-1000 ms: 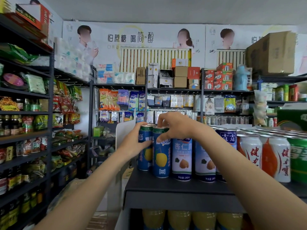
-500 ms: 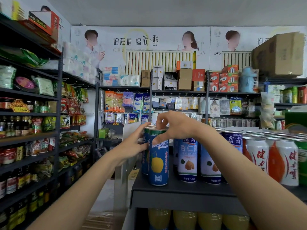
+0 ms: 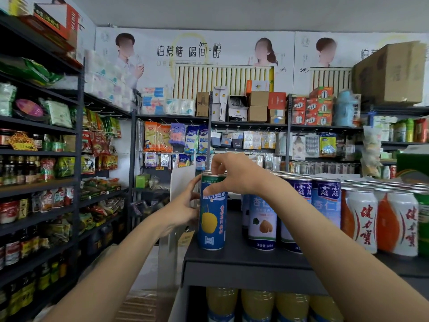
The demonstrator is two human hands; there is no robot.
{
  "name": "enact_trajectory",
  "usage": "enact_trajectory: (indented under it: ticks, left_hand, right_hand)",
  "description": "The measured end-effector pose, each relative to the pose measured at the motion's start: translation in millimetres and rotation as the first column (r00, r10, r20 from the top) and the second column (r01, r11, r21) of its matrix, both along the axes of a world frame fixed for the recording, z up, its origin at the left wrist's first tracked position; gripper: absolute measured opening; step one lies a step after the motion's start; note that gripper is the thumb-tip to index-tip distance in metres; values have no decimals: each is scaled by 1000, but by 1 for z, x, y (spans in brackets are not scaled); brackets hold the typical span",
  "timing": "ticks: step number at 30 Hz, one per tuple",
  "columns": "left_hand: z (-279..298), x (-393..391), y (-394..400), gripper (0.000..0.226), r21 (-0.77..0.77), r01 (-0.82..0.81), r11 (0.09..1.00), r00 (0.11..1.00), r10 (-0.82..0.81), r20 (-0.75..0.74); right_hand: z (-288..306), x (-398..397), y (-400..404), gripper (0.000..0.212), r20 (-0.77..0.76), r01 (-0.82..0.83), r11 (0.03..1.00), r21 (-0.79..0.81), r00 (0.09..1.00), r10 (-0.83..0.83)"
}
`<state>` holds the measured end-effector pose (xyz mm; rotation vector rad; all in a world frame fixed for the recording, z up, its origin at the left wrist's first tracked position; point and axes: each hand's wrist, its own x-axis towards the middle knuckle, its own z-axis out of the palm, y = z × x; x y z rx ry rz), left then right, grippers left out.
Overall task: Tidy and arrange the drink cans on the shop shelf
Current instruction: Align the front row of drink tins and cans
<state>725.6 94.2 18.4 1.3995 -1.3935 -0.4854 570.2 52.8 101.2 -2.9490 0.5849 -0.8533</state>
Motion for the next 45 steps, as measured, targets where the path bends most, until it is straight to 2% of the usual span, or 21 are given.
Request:
enact_trajectory:
  ticks: [5, 8, 9, 12, 14, 16, 18, 20, 22, 25, 28, 32, 36, 38, 40, 41, 43, 45]
  left_hand:
    - [3, 4, 0, 78, -9, -5, 1000, 1000, 5, 23]
    - [9, 11, 1, 56, -154, -146, 977, 986, 132, -101]
    - [12, 12, 0, 49, -205, -200, 958, 979, 188, -73]
    - [24, 7, -4, 42, -328, -225, 918, 946, 287, 152]
    - [39, 3, -7, 40, -363, -237, 901, 863, 367, 347]
    - [58, 2, -12, 39, -298, -264, 917, 713, 394, 580]
    - [75, 0, -16, 39, -174, -298, 939, 590, 324, 739]
    - [85, -4, -20, 40, -97, -315, 944, 509, 254, 823]
    - [90, -4, -25, 38, -82, -318, 944, 466, 231, 854]
    - [94, 2, -35, 29, -77, -297, 952, 497, 223, 839]
    - [100, 4, -43, 21, 22, -291, 957, 531, 143, 835]
    - [103, 3, -49, 19, 73, -314, 946, 573, 127, 810]
    - [99, 6, -48, 20, 75, -298, 952, 614, 131, 778]
    - [99, 6, -46, 24, 75, -285, 956, 638, 131, 759]
    - [103, 0, -38, 27, 12, -256, 967, 698, 176, 694]
    - [106, -6, -33, 27, -31, -220, 975, 744, 188, 642]
    - [113, -26, -20, 28, -87, -128, 988, 793, 154, 590]
    - [115, -48, -14, 27, -48, -54, 997, 764, 72, 641]
  right_hand:
    - [3, -2, -6, 41, -65, 5, 1000, 2, 998, -5]
    - [17, -10, -9, 28, 33, -49, 997, 67, 998, 47]
    - [20, -11, -12, 24, 50, -38, 998, 52, 998, 35]
    - [21, -5, -20, 18, -51, -5, 1000, 11, 999, 5]
    - [18, -1, -23, 21, -93, -3, 1000, 4, 996, 3]
    - [20, 1, -24, 22, -108, -6, 1000, -1, 994, 6]
    - [22, 1, -24, 21, -130, -3, 1000, 0, 992, 3]
    - [23, 0, -23, 23, -140, -3, 1000, 10, 990, 5]
    - [22, -1, -21, 25, -140, -5, 1000, 15, 990, 7]
    - [21, -1, -20, 24, -114, 0, 1000, 31, 993, 4]
    - [19, 3, -22, 22, -85, 17, 1000, 13, 996, -16]
    - [18, 8, -21, 41, -35, 65, 998, -10, 997, -65]
    - [13, 7, -19, 31, -21, 68, 998, 1, 998, -67]
    - [16, -6, -21, 28, 66, 59, 998, 19, 996, -60]
    - [24, -28, -27, 24, 161, 90, 995, 48, 982, -97]
    - [28, -40, -31, 23, 160, 117, 992, 55, 979, -124]
    - [32, -61, -41, 20, 54, 188, 981, 42, 980, -190]
    - [28, -70, -45, 20, -66, 234, 971, 50, 971, -231]
